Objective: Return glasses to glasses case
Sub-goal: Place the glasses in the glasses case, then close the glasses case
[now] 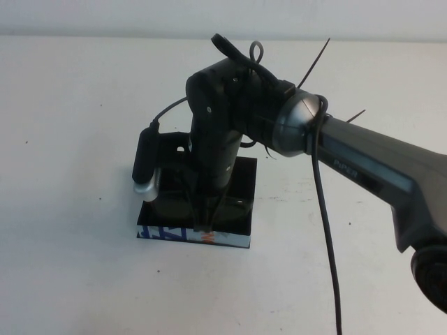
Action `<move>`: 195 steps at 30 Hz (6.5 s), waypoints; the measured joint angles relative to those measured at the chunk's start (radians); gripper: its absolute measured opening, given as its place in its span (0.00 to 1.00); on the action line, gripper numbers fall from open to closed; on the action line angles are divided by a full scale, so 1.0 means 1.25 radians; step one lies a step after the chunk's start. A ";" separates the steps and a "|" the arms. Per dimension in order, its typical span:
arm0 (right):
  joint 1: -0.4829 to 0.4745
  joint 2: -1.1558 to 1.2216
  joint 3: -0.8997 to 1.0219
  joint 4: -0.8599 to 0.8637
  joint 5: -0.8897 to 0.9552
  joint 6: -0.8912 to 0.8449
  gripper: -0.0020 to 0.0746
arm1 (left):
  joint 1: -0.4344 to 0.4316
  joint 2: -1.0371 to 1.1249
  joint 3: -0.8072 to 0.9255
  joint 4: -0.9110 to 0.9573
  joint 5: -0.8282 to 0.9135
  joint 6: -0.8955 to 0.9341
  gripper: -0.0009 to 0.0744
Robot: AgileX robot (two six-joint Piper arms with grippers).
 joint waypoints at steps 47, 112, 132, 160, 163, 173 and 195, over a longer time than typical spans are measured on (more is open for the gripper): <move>0.000 0.053 -0.011 0.024 -0.005 -0.014 0.24 | 0.000 0.000 0.000 0.000 0.000 0.000 0.01; -0.007 0.043 -0.032 0.032 -0.002 0.023 0.47 | 0.000 0.000 0.000 0.000 0.000 0.000 0.01; -0.011 -0.203 -0.016 -0.012 0.009 0.322 0.06 | 0.000 0.000 0.000 0.000 0.000 0.000 0.01; -0.033 -0.214 -0.012 0.000 0.017 0.436 0.01 | 0.000 0.000 0.000 -0.258 -0.259 -0.257 0.01; -0.060 -0.209 -0.012 0.002 0.017 0.484 0.01 | -0.002 0.003 -0.017 -0.290 -0.223 -0.275 0.01; -0.136 -0.150 -0.030 0.063 0.006 0.544 0.01 | -0.105 0.443 -0.276 -0.379 0.052 -0.109 0.01; -0.261 0.048 -0.229 0.264 0.008 0.516 0.01 | -0.185 1.300 -0.472 -1.308 0.224 1.069 0.01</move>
